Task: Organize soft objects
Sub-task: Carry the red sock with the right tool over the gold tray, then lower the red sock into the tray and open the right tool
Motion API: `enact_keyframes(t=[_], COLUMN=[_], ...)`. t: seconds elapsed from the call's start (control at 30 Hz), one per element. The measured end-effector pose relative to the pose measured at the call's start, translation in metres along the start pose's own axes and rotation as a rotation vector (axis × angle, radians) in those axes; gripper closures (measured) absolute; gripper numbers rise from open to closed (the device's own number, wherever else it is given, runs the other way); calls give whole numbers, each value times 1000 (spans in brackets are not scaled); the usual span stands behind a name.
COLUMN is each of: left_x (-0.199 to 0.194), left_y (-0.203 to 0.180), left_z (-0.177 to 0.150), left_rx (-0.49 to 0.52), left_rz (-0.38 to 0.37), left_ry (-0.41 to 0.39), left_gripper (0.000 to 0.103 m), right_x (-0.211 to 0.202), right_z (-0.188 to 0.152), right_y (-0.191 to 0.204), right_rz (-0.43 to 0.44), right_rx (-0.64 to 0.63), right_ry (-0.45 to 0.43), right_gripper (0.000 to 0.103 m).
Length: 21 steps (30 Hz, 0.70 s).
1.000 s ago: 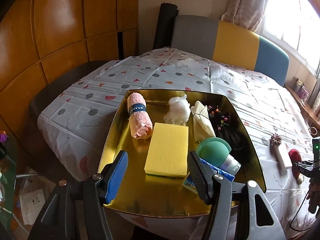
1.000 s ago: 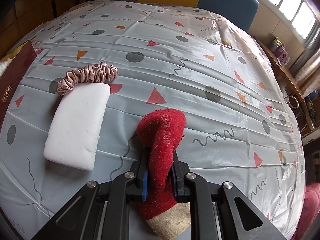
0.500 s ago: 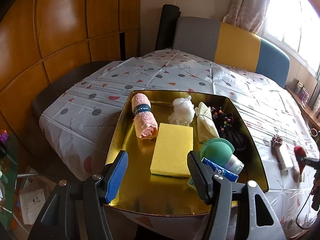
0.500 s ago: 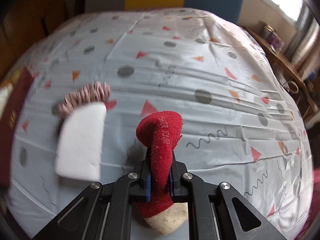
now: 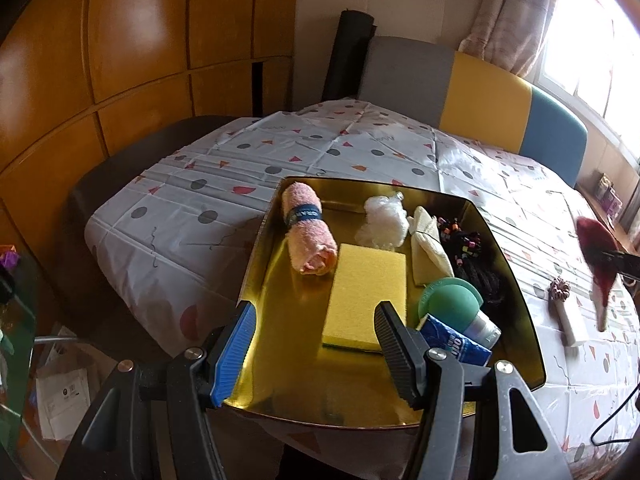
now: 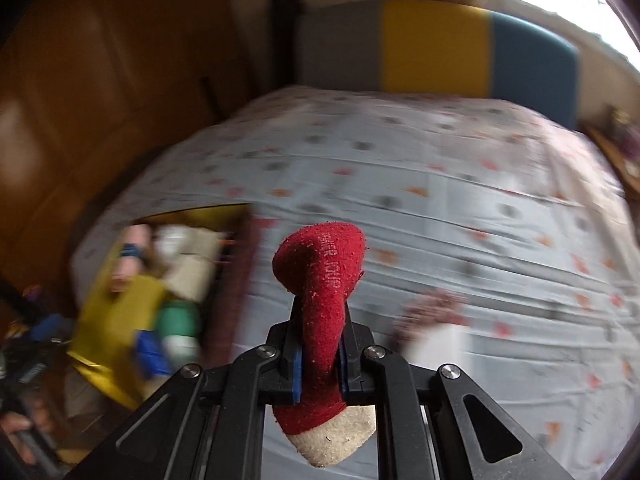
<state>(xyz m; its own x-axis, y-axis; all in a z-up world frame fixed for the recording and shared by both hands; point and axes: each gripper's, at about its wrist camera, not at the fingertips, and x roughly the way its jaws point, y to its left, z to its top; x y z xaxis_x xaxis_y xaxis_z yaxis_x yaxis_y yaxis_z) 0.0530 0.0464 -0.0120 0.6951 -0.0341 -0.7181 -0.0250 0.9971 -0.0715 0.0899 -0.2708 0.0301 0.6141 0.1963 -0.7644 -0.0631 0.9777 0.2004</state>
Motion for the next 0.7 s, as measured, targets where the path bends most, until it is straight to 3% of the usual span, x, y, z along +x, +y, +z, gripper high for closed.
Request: enact_keyframes(t=[0.1, 0.23, 0.37, 0.5, 0.7], left_x=[-1, -1, 0, 3, 5], left_y=[7, 19, 27, 32, 37], left_z=[1, 2, 0, -1, -3], left_rx=[-16, -42, -60, -74, -78], left_rz=[11, 24, 31, 34, 43], left_ry=[-6, -6, 0, 12, 15], left_gripper=[41, 41, 41, 41, 41], right_x=[16, 42, 79, 120, 152], right_z=[9, 15, 17, 18, 9], right_y=[50, 104, 145, 158, 170], right_rz=[120, 215, 248, 273, 192], right_rx=[-29, -50, -46, 23, -1], right_ry=[18, 60, 123, 197, 241], right_gripper=[91, 91, 90, 90, 80])
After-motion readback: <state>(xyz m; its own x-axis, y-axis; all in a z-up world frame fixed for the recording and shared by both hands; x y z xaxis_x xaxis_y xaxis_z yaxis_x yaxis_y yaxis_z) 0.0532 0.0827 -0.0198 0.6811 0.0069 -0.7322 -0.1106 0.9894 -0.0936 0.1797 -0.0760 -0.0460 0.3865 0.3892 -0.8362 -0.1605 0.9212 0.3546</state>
